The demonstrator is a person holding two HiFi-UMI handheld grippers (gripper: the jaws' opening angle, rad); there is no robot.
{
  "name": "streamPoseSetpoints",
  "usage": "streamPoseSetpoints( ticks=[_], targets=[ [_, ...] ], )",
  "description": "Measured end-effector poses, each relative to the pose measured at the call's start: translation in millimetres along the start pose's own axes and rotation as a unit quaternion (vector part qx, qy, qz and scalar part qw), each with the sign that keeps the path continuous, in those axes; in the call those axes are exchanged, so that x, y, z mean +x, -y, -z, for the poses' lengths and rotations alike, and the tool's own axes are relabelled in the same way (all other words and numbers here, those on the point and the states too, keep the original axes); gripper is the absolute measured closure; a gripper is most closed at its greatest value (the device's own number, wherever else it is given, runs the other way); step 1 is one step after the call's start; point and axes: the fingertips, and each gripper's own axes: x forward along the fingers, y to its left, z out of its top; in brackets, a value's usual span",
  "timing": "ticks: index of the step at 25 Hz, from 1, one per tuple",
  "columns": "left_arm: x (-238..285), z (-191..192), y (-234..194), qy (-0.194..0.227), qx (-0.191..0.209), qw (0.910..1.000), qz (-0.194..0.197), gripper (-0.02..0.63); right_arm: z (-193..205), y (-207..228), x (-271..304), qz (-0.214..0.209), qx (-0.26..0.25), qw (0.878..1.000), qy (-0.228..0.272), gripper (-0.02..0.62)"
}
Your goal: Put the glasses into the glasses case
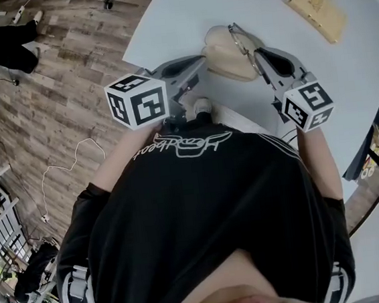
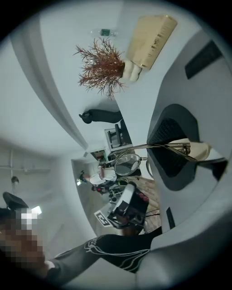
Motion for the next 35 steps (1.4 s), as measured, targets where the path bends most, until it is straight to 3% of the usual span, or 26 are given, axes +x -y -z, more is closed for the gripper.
streamPoseSetpoints(
  ticks=[8,20,35],
  targets=[
    [0,-9,-17,0.000,0.003,0.9999,-0.014,0.600,39,-4,22,0.003,-0.106,0.992,-0.069,0.568],
    [0,-8,-34,-0.016,0.002,0.9997,-0.016,0.600,93,-12,53,-0.007,-0.229,0.958,-0.169,0.568],
    [2,-12,-40,-0.012,0.001,0.9998,-0.016,0.600,112,-6,67,-0.003,-0.257,0.940,-0.223,0.568]
  ],
)
